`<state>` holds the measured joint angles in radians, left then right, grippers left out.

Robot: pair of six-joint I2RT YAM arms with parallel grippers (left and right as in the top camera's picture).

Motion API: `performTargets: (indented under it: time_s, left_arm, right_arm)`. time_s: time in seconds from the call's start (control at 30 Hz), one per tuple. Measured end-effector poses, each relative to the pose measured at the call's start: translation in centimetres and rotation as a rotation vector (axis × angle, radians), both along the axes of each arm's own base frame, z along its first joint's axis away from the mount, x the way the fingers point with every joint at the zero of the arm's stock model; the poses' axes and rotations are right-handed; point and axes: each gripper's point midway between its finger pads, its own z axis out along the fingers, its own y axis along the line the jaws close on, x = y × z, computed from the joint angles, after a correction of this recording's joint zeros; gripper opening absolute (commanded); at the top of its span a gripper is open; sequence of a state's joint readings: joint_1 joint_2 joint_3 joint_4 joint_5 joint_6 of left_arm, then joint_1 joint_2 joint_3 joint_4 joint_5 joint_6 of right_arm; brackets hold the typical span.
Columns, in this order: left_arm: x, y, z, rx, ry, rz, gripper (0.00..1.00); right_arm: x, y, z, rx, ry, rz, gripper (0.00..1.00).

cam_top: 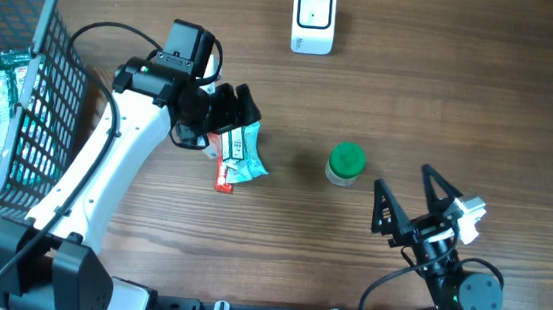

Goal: Scan the item barcode

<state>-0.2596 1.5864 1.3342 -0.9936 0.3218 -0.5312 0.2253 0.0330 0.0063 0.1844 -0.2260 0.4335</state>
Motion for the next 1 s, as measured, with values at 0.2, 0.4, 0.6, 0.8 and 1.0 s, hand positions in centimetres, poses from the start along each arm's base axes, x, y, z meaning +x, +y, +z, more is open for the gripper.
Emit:
performTargets:
  time_s: [0.2, 0.4, 0.6, 0.8, 1.0]
  left_arm:
    - [0.1, -0.6, 0.3, -0.047, 0.014, 0.030, 1.00]
    - [0.4, -1.1, 0.6, -0.078, 0.014, 0.050, 1.00]
    - [0.4, -1.5, 0.8, -0.108, 0.017, 0.050, 1.00]
    - [0.5, -1.6, 0.9, -0.119, 0.016, 0.053, 1.00]
    - [1.1, -0.4, 1.0, -0.132, 0.032, 0.133, 1.00]
  right_arm:
    - [-1.2, 2.3, 1.3, 0.153, 0.058, 0.182, 1.00]
    - [-0.8, 4.9, 3.2, 0.157, 0.195, 0.342, 1.00]
    - [1.8, 9.0, 4.6, 0.128, 0.355, 0.575, 1.00]
    - [3.3, 12.6, 3.0, 0.169, 0.423, 0.821, 0.41]
    - [1.5, 17.3, -1.4, 0.193, 0.614, 0.972, 0.63]
